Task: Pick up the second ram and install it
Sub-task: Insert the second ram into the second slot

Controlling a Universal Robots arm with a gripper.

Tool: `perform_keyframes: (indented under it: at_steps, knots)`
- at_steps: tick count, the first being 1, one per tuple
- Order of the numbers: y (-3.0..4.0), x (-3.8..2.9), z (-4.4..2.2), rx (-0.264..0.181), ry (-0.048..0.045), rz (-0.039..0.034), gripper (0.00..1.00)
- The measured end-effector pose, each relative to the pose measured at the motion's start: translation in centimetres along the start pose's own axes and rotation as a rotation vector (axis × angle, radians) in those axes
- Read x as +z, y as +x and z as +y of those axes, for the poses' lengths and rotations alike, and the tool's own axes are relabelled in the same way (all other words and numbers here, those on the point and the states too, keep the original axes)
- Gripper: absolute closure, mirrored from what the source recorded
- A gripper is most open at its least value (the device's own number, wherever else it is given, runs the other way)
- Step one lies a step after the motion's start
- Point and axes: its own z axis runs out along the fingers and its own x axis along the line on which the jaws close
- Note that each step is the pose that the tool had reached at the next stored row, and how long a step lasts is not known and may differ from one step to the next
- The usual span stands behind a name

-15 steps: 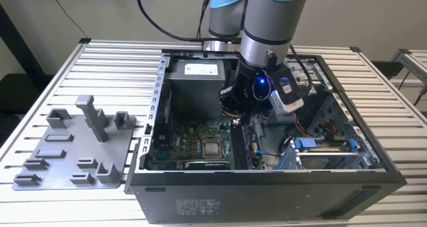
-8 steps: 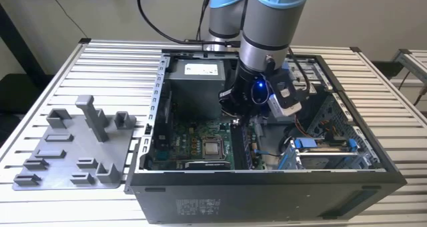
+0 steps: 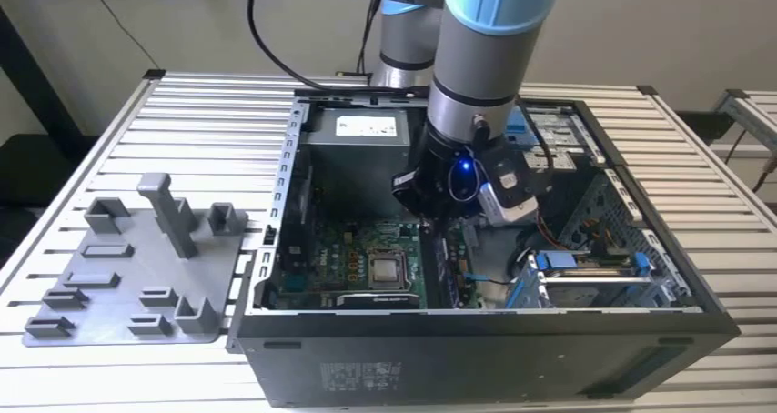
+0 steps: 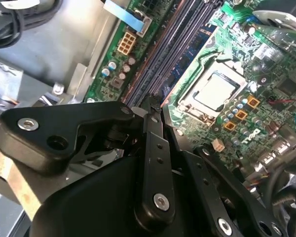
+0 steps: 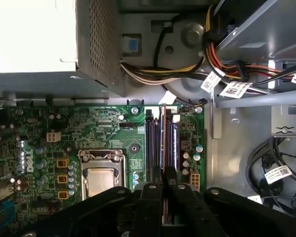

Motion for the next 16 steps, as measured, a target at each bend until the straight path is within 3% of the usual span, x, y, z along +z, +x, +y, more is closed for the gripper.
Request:
perform_keyframes:
  at_steps: [9,16]
  knots:
    - [0.21,1.25,-1.31,0.009,0.0002,0.0003,0.86]
    - [0.21,1.47,-1.52,0.02,0.0011,0.0068,0.86]
